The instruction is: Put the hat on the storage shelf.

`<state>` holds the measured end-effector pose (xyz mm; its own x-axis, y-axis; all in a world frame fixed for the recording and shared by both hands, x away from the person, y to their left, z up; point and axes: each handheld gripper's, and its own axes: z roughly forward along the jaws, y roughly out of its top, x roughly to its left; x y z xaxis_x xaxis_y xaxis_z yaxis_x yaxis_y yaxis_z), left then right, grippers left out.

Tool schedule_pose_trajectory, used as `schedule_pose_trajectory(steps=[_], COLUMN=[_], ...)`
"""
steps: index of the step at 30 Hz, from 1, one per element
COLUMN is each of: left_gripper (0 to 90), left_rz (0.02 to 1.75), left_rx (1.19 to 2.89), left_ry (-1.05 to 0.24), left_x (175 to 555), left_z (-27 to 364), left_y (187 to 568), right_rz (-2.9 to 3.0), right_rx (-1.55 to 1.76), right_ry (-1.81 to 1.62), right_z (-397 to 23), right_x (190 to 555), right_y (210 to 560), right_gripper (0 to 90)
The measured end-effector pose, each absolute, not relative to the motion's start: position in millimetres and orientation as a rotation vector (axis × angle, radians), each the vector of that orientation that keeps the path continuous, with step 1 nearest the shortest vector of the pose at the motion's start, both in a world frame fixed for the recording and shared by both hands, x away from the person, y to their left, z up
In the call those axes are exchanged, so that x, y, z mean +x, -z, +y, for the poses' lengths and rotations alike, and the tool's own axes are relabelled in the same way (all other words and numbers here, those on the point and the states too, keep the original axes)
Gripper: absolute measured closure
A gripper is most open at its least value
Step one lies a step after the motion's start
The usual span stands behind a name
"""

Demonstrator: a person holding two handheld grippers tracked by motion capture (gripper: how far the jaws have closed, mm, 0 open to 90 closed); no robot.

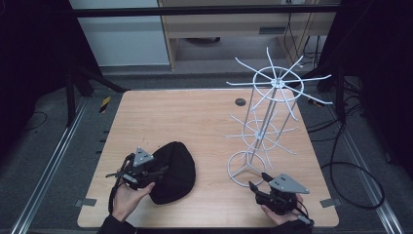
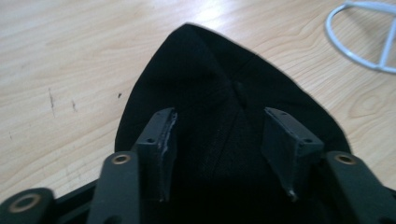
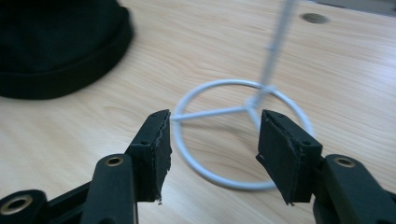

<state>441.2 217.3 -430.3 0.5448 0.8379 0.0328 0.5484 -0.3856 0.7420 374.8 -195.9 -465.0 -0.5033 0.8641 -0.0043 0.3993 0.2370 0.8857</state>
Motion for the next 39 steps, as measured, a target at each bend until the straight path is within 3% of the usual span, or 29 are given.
schedule_pose_trajectory(steps=[12, 15, 39], left_gripper=[76.0, 79.6, 81.8], left_rz=[1.218, 1.217, 0.869], left_rx=[2.05, 1.992, 1.545], left_ry=[-0.51, -0.508, -0.597], left_x=[450, 447, 396], left_z=[220, 226, 244], left_y=[439, 434, 338], right_rz=[1.889, 1.877, 1.812], right_rx=[1.314, 1.344, 1.366], right_ry=[-1.116, -1.117, -1.075], right_z=[-245, -250, -274], right_x=[395, 398, 405], right_y=[473, 475, 483], right_gripper=[42.7, 42.7, 37.3])
